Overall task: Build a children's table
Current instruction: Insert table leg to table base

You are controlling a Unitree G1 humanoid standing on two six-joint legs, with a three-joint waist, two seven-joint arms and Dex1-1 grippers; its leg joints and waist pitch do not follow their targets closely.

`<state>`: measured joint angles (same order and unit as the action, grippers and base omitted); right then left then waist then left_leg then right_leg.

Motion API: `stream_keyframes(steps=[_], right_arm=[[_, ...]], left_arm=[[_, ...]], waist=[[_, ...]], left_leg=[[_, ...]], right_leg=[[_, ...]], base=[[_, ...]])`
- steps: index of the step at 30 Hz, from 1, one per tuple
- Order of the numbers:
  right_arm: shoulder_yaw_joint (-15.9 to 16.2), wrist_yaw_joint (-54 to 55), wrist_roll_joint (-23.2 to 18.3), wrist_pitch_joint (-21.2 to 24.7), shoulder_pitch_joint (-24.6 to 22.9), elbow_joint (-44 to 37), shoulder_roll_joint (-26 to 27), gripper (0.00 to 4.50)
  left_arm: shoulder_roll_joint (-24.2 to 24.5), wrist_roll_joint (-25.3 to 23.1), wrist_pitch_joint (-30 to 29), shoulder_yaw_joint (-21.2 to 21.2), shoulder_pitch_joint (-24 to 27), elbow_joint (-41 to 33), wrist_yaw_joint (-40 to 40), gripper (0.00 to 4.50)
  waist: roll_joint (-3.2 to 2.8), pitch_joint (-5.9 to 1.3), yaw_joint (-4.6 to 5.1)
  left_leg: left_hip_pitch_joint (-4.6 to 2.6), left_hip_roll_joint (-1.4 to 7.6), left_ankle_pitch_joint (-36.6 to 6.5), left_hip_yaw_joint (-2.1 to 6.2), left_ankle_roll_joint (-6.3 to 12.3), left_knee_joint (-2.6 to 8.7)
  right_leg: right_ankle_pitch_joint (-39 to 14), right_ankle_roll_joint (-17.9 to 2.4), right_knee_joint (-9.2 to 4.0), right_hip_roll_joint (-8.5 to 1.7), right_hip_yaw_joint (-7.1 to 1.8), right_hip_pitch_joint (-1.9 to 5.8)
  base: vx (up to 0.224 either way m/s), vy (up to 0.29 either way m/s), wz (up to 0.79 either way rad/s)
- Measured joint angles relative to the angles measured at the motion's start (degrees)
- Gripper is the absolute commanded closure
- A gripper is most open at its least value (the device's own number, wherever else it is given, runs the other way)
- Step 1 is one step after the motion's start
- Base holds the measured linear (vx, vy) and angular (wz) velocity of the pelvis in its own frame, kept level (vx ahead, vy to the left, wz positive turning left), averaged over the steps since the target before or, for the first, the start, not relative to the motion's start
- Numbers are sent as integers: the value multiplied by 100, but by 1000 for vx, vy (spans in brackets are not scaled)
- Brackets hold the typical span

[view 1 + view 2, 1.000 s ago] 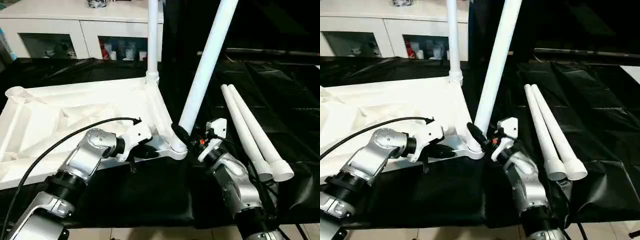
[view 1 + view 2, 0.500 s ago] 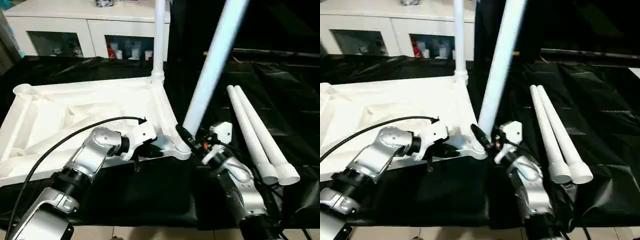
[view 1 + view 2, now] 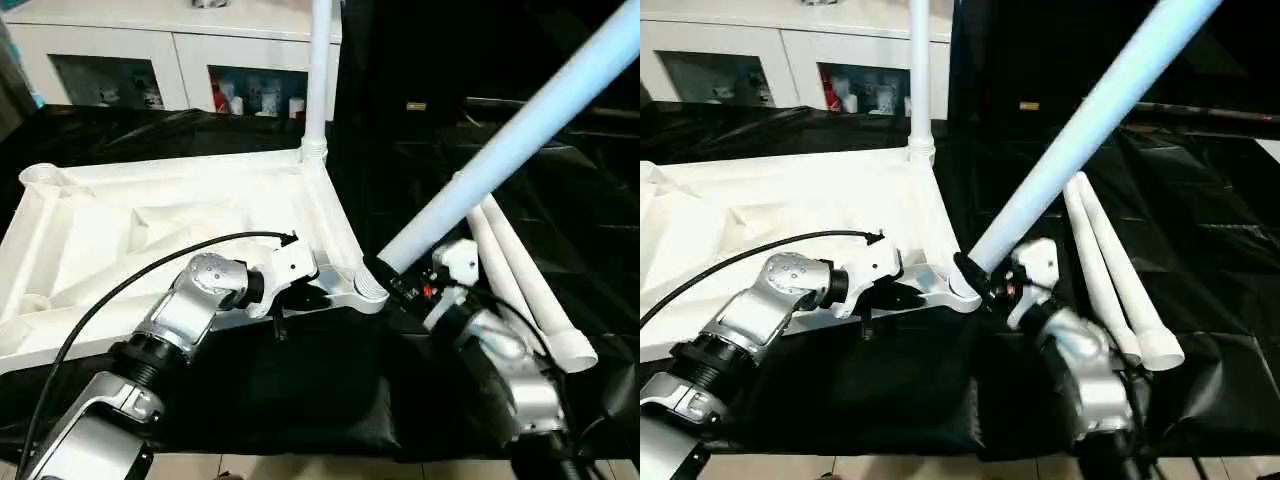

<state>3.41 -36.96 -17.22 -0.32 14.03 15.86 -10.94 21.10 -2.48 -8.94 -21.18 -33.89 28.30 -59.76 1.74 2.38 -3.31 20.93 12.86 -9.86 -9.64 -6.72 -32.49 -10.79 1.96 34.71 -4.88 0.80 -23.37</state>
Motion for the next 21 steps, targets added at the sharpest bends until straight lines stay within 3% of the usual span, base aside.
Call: stream_keyframes(steps=[3, 7, 11, 21], right_arm=[[37, -132, -112, 365, 181, -9, -109, 261], [166, -486, -301, 1299, 543, -173, -447, 261], [271, -791, -333, 1857, 796, -232, -661, 262], [795, -1347, 16, 2125, 1314, -43, -985, 262]], left_arm=[[69, 7, 75, 0, 17, -41, -71, 450], [235, 63, 135, 2, 116, -231, -248, 450], [313, 69, 149, 3, 169, -338, -370, 450], [377, 51, 120, -15, 204, -404, -484, 450]], waist=[[11, 2, 1], [19, -1, 35], [43, -8, 9], [120, -19, -8]], left_leg=[[10, 2, 1, 0, 0, 3], [17, 3, 2, -5, 1, 1], [17, 11, 0, -7, 2, 2], [7, 12, 1, -8, 1, -13]], right_leg=[[2, -3, 4, 2, 2, -15], [19, -31, 13, 5, -1, -51], [7, -37, 15, 13, 0, -55], [8, -38, 30, 11, -3, -48]], base=[[0, 0, 0], [0, 0, 0], [0, 0, 0], [0, 0, 0]])
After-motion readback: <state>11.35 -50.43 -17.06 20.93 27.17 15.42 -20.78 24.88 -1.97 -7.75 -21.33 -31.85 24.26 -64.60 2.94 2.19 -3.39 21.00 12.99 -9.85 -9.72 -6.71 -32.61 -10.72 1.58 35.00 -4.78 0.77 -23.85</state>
